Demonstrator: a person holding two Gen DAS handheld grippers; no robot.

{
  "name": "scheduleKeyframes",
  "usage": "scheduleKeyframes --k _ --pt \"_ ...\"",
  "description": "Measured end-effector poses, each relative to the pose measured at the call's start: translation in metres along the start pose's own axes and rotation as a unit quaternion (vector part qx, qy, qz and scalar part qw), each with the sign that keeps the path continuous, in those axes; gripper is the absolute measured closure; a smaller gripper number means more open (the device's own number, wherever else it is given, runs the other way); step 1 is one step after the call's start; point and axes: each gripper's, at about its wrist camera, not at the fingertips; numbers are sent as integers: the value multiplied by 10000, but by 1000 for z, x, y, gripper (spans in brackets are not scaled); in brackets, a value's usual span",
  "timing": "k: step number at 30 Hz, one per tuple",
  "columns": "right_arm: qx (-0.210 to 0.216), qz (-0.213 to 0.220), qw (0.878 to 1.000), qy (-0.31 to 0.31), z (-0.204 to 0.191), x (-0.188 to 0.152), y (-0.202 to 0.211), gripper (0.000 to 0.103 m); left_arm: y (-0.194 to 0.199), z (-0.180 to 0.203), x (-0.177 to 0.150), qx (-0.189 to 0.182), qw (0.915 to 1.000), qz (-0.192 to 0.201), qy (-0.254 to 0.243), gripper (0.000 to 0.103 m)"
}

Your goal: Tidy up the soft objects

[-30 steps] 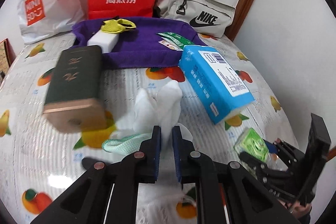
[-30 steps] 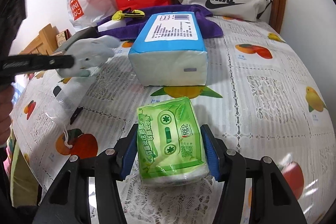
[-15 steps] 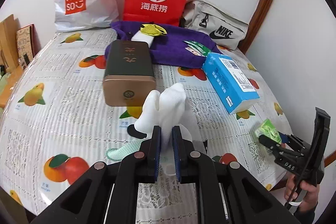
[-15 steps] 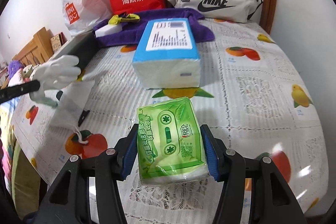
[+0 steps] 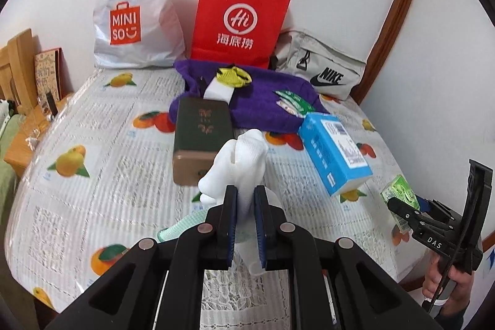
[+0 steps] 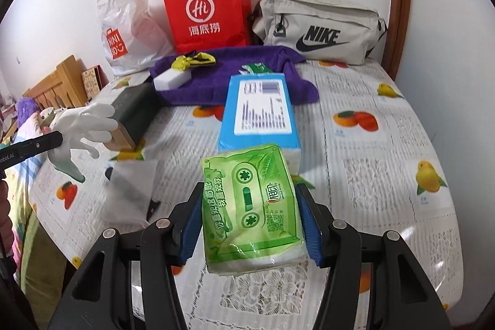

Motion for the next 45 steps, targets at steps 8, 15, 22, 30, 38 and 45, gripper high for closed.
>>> scheduleKeyframes --k 8,15,22,30,38,45 --pt "89 159 9998 55 -4 34 11 47 6 5 27 18 9999 62 -90 92" --pt "156 232 9994 182 -10 74 6 47 -2 8 57 -12 9999 72 -111 92" --pt "265 296 9985 375 -14 118 -6 47 -21 13 90 -11 9999 31 -166 92" --pt "254 426 9967 649 -21 170 -31 47 -60 16 126 -170 9995 -160 -218 92" --pt "283 367 9974 544 -13 214 -78 47 -98 18 154 -198 9988 -334 -284 92" --pt "247 336 9980 472 -1 244 -104 47 -124 14 176 -319 9985 -375 -244 92"
Point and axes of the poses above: each gripper's, at about its wrist camera, not at the fingertips, and y roughly against the way its jaws point, z to its right, x to its top, and after that the axes turned 8 degrees about -z, right-handed
